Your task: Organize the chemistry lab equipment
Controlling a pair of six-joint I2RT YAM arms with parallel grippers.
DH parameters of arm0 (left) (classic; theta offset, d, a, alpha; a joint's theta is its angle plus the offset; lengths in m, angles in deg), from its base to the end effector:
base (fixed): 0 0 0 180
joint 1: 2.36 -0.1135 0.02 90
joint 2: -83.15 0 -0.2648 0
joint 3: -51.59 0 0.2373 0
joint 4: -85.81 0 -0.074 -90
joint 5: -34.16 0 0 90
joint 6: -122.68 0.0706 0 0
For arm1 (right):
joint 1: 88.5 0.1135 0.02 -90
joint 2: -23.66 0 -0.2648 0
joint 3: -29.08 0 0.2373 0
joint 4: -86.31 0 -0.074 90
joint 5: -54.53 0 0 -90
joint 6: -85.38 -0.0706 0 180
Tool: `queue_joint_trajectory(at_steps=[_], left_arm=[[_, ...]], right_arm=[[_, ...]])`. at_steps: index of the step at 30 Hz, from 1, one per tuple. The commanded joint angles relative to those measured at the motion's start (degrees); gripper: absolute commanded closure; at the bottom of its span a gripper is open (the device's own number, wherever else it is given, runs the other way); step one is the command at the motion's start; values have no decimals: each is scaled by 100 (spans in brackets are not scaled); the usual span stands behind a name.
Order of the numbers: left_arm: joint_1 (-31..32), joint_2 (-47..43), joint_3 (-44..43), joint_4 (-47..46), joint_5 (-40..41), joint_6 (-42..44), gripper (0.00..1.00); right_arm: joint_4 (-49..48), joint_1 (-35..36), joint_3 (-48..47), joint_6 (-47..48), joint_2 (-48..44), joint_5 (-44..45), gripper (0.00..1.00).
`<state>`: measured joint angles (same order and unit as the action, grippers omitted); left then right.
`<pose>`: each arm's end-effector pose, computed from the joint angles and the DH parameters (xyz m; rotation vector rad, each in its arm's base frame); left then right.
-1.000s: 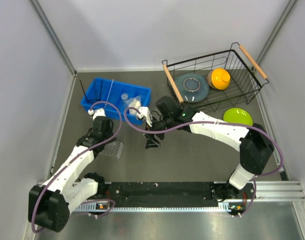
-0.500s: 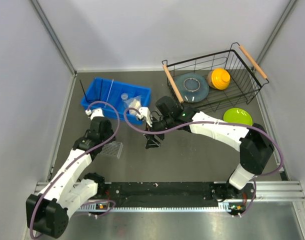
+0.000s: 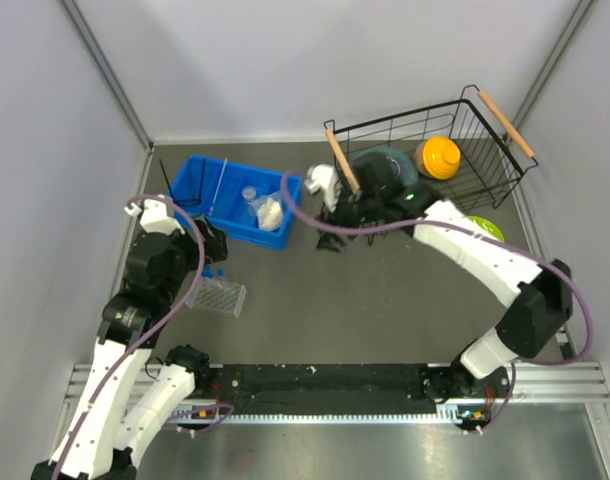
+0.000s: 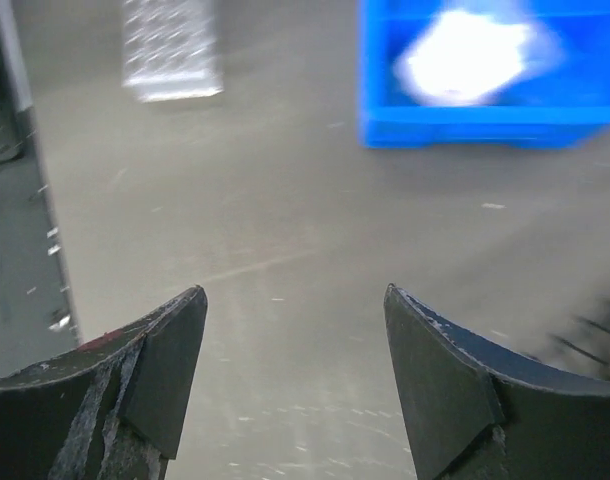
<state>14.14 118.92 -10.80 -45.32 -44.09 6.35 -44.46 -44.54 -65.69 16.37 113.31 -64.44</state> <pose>0.1477 -0.0287 0.3204 -0.3024 1.9385 -0.2923 0.2298 0.2691 0.3050 -1.4716 1.8357 0.7893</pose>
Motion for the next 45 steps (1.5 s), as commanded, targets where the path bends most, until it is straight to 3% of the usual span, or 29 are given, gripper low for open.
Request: queue_joint_trajectory(at_steps=[1,4,8,15,18,21,30,45], left_arm=[[-41,34,-1024,102,-269,654,1],[-49,298,-1894,470,-261,839,1],[-41,378,-2746,577,-331,936,1],[-49,536,-3486,867,-718,857,1],[-41,642,-3733,1017,-928,814,1],[-41,826,-3926,1113,-1322,734,1],[-41,1213,-4208,1526,-1720,602,1],[-41,730,-3382,1325,-1658,919,1]], right_arm=[[495,-1053,-1126,186,-720,225,27],[803,-1556,-1750,107,-852,138,20],[848,-2565,-2315,-393,-1001,59,3],[576,-4167,-2421,-2105,-1493,-101,1],[505,-4282,-2342,-2441,-1722,1055,1],[523,-4282,-2298,-2416,-1889,1647,1],[514,-4274,-1860,-2196,-2355,1764,1],[171,-4282,-760,-1968,-3208,2474,1]])
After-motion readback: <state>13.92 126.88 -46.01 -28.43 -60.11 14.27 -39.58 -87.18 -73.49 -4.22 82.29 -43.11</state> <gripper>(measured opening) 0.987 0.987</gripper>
